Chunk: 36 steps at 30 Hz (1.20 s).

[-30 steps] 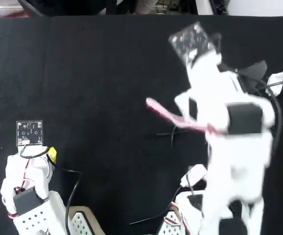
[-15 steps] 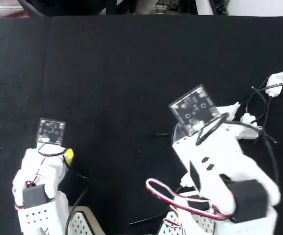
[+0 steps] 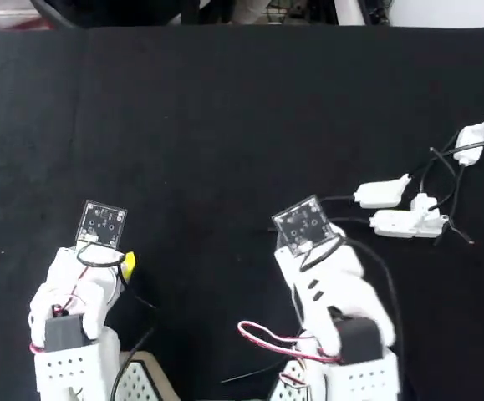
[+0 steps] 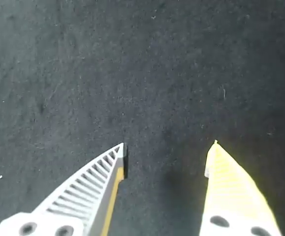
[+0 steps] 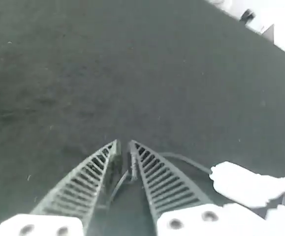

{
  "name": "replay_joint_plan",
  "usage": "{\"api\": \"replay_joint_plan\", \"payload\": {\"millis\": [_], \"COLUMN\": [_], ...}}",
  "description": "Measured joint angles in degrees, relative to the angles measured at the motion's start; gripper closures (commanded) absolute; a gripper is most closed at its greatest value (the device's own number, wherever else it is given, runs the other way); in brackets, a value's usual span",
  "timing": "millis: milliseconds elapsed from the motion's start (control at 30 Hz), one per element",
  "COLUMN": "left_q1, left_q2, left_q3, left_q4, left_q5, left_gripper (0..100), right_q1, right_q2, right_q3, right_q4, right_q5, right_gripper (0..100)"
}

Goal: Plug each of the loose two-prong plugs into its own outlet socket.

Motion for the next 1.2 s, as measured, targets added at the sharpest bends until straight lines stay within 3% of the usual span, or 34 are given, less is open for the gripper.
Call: {"api": "replay_joint_plan", "payload": {"millis": [167,367,600,733,1200], "left_q1": [0.0,0.0,0.0,0.0,-0.09], "left_q2": [0.0,0.0,0.0,0.0,0.0], "left_q3": [0.0,0.0,0.0,0.0,0.0], "left_q4": [0.0,0.0,0.0,0.0,0.0], "left_q5": [0.0,0.0,0.0,0.0,0.0], "left_gripper": [74,74,92,97,97], "right_q1": [0.09,0.09,0.26,4.31,6.95], "right_q2": [-0.35,-0.35,-0.35,-0.35,-0.35], "right_q3": [8.62,9.05,9.05,9.05,9.05], "right_q4": [-4.13,-0.26,12.31,14.07,14.68], "right_q5": [0.0,0.09,0.09,0.09,0.09], "right_gripper": [98.4,98.4,98.1,98.1,98.1]}}
